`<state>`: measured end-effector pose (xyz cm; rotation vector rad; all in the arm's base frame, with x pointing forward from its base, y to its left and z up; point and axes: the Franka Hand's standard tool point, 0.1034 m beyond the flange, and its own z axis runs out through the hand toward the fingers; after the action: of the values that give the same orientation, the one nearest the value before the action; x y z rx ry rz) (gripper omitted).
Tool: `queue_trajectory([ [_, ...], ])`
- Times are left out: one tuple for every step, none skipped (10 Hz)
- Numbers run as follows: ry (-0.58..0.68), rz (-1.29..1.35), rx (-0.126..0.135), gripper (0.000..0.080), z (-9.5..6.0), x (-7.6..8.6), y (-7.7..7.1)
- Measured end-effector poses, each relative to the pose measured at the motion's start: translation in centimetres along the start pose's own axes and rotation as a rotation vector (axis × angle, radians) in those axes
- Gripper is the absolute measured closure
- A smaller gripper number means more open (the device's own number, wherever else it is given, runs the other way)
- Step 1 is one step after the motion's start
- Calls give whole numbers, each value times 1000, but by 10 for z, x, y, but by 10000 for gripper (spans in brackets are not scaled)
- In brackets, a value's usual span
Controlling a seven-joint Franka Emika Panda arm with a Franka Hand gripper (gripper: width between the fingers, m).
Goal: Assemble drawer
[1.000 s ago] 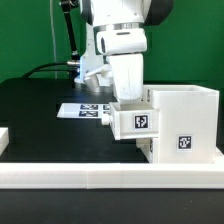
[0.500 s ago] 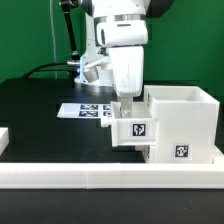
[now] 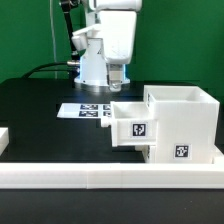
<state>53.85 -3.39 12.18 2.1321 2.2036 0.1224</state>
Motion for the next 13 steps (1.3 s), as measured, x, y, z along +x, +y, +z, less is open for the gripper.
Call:
queue_trajectory([
  [-1, -19, -3, 151, -3, -12, 12],
  [7, -23, 5, 151, 7, -21, 13],
  [19, -23, 22, 151, 20, -25, 11],
  [29, -27, 33, 151, 30, -30, 10],
  [36, -22, 43, 151, 38, -34, 8],
  [44, -21, 57, 151, 45, -32, 3],
  [50, -21, 68, 151, 51, -29, 0],
  [58, -18, 84, 151, 59, -22, -8],
  [69, -19, 96, 151, 70, -14, -22],
  [75, -20, 114, 151, 76, -10, -32],
  [78, -14, 117, 151, 77, -6, -34],
  [79, -8, 116, 151, 77, -1, -33],
  [81, -4, 114, 151, 75, 5, -30],
])
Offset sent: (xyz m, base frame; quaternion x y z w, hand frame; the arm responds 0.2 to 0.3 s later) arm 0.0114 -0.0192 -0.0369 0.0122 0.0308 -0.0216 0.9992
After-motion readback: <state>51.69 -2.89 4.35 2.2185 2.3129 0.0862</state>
